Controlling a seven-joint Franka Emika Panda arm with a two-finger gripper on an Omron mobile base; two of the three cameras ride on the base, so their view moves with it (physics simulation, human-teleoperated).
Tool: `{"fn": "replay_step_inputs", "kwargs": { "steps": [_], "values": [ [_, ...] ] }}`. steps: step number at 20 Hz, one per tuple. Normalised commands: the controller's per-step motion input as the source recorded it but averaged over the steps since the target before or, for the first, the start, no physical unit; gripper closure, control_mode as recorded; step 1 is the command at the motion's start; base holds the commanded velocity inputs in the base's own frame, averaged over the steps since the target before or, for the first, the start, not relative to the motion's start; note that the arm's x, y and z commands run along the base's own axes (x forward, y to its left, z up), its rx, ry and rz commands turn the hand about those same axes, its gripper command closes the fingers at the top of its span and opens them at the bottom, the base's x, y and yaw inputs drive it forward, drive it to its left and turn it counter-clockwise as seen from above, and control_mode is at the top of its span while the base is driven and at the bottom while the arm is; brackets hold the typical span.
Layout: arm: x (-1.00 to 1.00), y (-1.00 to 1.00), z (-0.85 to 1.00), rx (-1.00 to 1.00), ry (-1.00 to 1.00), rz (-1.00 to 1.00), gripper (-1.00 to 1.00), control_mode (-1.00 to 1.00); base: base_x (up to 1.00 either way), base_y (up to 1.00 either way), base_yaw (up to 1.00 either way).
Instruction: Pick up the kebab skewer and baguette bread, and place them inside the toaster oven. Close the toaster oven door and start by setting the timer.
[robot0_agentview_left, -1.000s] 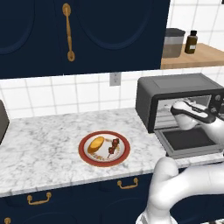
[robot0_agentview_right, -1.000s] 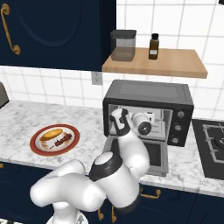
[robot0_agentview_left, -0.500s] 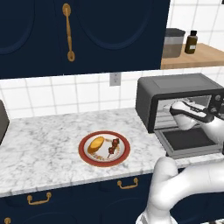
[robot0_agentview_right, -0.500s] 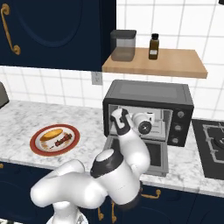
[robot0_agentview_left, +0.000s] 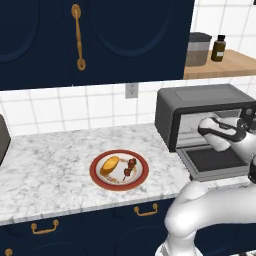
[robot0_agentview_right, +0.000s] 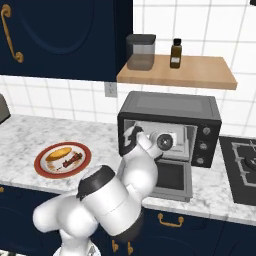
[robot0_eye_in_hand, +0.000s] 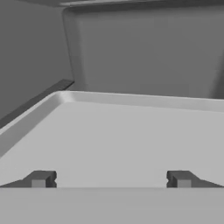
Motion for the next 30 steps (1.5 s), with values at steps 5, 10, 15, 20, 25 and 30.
{"fn": "replay_step_inputs", "kwargs": {
  "steps": [5, 10, 15, 20, 25, 30],
  "values": [
    [-1.0, -0.22, -0.45, -0.04, 0.24, 0.0, -1.0, -1.0, 0.0, 0.0, 0.0],
    [-1.0, -0.35, -0.29, -0.02, 0.3, 0.0, -1.0, -1.0, 0.0, 0.0, 0.0],
    [-1.0, -0.39, -0.22, -0.01, 0.33, 0.0, -1.0, -1.0, 0.0, 0.0, 0.0],
    [-0.98, -0.16, 0.46, 0.0, 0.15, 0.0, -1.0, -1.0, 0.0, 0.0, 0.0],
    [-0.78, 0.0, 1.0, 0.02, 0.0, 0.04, -1.0, -1.0, 0.0, 0.0, 0.0],
    [-0.75, -0.02, 1.0, 0.03, 0.0, 0.03, -1.0, -1.0, 0.0, 0.0, 0.0]
  ]
}}
